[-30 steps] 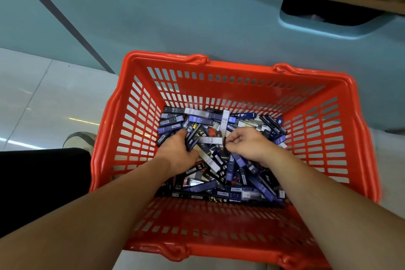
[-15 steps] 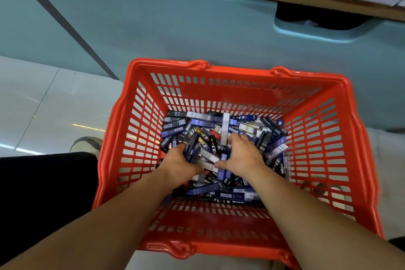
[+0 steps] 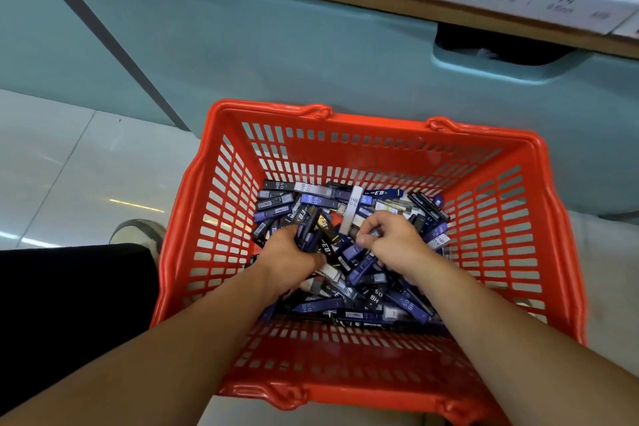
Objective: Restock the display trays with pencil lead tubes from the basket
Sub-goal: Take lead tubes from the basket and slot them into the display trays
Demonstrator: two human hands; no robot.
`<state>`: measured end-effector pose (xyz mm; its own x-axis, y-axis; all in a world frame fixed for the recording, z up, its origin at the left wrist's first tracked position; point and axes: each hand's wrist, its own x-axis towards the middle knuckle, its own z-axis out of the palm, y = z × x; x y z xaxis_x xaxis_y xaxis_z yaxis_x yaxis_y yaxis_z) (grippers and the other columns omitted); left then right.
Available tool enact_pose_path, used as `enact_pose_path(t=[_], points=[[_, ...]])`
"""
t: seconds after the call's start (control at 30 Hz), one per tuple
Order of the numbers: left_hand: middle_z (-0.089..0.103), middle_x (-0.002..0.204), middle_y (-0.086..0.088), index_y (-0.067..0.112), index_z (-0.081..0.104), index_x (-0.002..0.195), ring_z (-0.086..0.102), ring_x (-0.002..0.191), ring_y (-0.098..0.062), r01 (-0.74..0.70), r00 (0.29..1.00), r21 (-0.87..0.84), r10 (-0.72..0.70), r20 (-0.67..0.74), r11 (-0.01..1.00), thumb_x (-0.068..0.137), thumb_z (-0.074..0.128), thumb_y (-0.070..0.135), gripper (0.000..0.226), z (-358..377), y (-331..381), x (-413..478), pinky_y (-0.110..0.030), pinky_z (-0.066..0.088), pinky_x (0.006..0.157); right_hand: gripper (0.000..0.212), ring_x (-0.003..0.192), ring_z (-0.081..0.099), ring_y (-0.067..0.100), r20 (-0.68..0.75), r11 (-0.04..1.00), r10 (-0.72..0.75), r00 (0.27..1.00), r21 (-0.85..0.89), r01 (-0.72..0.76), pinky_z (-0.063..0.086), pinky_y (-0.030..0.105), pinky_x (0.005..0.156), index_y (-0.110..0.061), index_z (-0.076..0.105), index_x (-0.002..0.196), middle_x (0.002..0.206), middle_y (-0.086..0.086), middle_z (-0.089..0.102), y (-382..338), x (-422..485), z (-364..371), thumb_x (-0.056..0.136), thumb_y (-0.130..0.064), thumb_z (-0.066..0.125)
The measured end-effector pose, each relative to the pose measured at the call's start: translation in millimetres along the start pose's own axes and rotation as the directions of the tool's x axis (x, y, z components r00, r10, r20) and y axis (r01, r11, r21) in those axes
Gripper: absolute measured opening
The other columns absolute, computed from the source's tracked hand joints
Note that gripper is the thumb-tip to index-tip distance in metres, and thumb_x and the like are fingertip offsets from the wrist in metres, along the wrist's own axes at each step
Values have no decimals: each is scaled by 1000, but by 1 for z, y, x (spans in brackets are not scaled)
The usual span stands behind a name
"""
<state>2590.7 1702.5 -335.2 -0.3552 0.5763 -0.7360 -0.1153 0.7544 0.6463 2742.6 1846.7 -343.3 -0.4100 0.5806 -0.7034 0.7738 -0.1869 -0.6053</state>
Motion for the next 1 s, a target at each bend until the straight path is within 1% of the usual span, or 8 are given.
enact_pose_path(t=[0.17, 0.27, 0.33, 0.43, 0.57, 0.63, 0.8, 1.0], points=[[64, 68, -2, 11, 70, 107, 48, 48, -15, -58, 998, -268, 55, -20, 962, 87, 83, 22, 26, 13, 38, -25, -27, 43, 46, 11, 85, 61, 24, -109, 983, -40, 993, 176, 59, 53, 30, 54, -22, 70, 95, 120, 2, 65, -33, -23, -21, 100, -13, 65], [62, 71, -8, 4, 66, 108, 48, 51, -17, -107, 993, -364, 116, 3, 925, 89, 82, 28, 34, 15, 68, -49, -28, 45, 47, 19, 89, 63, 22, -205, 968, -142, 968, 176, 179, 55, 36, 78, -22, 74, 86, 104, 4, 72, -61, -49, -34, 98, -9, 66], [60, 66, -3, 7, 66, 102, 49, 51, -17, -134, 987, -413, 158, 25, 901, 90, 81, 21, 24, 12, 88, -68, -27, 44, 46, 22, 85, 62, 20, -252, 955, -180, 951, 189, 231, 53, 34, 79, -21, 73, 86, 94, 3, 71, -82, -69, -43, 98, -6, 63], [62, 68, -5, 8, 68, 101, 49, 51, -16, -180, 970, -447, 234, 68, 876, 91, 78, 12, 14, 4, 114, -99, -25, 40, 44, 24, 86, 65, 22, -328, 922, -220, 919, 237, 305, 57, 38, 85, -20, 75, 85, 92, 5, 72, -109, -100, -54, 97, -4, 63], [69, 76, -12, 2, 69, 112, 60, 52, -17, -244, 931, -446, 337, 141, 861, 93, 74, 6, 20, -9, 156, -144, -22, 38, 40, 23, 71, 62, 22, -415, 883, -256, 873, 267, 386, 57, 39, 74, -19, 70, 85, 86, 11, 70, -150, -142, -75, 99, -3, 61], [68, 74, -12, 0, 69, 111, 61, 54, -18, -285, 907, -430, 385, 167, 857, 92, 75, 5, 21, -18, 179, -164, -21, 39, 39, 22, 75, 62, 25, -451, 876, -288, 845, 233, 423, 56, 42, 76, -20, 70, 85, 90, 12, 70, -170, -160, -88, 98, -4, 62], [72, 77, -12, 2, 71, 105, 62, 59, -18, -468, 858, -213, 498, 123, 858, 89, 79, 9, 19, -51, 236, -216, -24, 42, 44, 14, 82, 68, 26, -278, 876, -403, 872, 158, 455, 61, 51, 87, -9, 71, 89, 98, 17, 73, -227, -216, -135, 96, 2, 65], [72, 75, -12, 7, 71, 103, 58, 54, -16, -604, 794, -34, 605, 56, 796, 86, 81, 9, 19, -70, 279, -267, -26, 42, 47, 21, 98, 68, 25, 37, 883, -439, 898, 202, 423, 61, 31, 73, -6, 74, 108, 98, 13, 74, -251, -274, -172, 99, 4, 58]])
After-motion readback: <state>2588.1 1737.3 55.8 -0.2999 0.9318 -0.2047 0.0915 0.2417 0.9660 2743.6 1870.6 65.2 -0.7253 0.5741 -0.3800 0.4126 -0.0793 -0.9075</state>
